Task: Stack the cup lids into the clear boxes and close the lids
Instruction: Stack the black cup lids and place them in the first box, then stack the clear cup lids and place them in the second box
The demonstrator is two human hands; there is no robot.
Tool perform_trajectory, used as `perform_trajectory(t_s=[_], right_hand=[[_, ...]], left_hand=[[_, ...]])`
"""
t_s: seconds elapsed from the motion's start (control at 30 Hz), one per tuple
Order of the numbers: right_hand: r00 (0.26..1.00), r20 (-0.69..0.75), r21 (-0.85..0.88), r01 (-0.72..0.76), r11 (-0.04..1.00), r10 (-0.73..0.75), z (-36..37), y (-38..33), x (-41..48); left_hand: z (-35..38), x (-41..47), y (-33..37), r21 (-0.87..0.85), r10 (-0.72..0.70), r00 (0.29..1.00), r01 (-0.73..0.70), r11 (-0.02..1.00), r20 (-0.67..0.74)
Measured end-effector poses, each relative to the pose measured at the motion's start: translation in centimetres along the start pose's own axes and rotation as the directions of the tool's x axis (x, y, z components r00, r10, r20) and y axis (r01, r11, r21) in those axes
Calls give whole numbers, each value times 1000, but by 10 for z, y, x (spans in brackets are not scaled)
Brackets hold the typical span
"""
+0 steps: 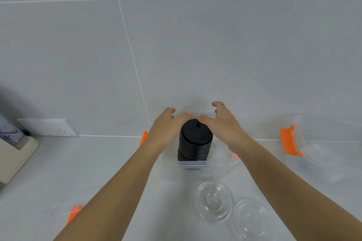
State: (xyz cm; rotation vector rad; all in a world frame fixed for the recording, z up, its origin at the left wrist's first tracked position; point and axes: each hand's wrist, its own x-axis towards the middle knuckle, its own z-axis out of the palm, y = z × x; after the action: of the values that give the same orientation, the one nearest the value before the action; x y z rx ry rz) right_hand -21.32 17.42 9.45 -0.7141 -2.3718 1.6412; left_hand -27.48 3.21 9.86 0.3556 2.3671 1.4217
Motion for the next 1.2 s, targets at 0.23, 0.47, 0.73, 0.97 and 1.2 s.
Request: perform_trajectory(t_s=[0.23, 0.47, 0.73, 0.97, 1.2], right_hand=[[933, -204, -108, 278, 954, -295, -26, -17, -54], [852, -308, -207, 375, 904, -424, -50, -6, -109], [885, -322, -266, 256, 929, -336, -61, 50, -152], [959, -214, -328, 108, 939, -185, -60, 124, -166], [994, -31, -464, 76, 883, -101, -55, 184, -169]], left_hand=[[-12, -51, 18, 115, 360, 900, -341, 933, -248], [-2, -101, 23, 75, 467, 809, -474, 878, -356], [47, -140, -11, 99, 460, 843, -451, 887, -277], [107, -164, -54, 293, 472, 869, -417, 860, -147], [158, -172, -97, 488, 389, 921, -334, 806, -14]])
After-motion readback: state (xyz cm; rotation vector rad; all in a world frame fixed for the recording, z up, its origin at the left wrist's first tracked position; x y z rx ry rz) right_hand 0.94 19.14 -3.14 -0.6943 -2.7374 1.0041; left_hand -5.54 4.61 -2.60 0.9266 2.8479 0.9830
